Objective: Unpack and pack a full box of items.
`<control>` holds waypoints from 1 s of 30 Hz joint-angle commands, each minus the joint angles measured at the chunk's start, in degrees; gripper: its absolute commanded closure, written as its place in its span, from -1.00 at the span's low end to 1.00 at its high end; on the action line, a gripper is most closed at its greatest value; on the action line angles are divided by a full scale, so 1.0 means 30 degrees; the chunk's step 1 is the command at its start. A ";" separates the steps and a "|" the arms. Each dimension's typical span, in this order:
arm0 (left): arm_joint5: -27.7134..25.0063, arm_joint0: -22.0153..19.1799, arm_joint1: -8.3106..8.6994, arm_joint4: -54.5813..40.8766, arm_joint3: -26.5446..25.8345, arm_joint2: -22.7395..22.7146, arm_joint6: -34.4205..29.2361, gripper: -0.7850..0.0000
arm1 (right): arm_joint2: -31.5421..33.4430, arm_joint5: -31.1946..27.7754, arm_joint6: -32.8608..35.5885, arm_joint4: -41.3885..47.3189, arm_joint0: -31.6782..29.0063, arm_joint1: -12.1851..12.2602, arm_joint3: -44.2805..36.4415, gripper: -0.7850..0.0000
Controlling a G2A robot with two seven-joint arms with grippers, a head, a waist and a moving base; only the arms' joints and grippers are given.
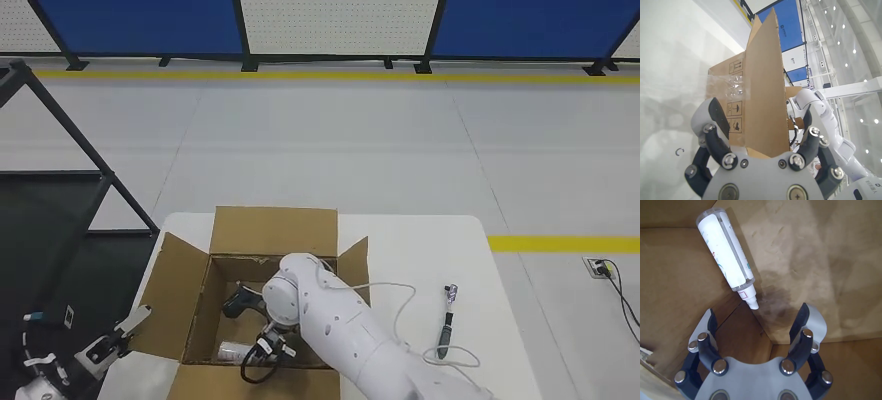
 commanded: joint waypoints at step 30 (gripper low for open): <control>-0.0029 0.0429 0.0271 -0.0984 0.0125 0.0110 0.0692 -1.00 | -0.1030 -0.0861 -0.2432 -0.1559 -0.0870 -0.0320 0.0473 0.00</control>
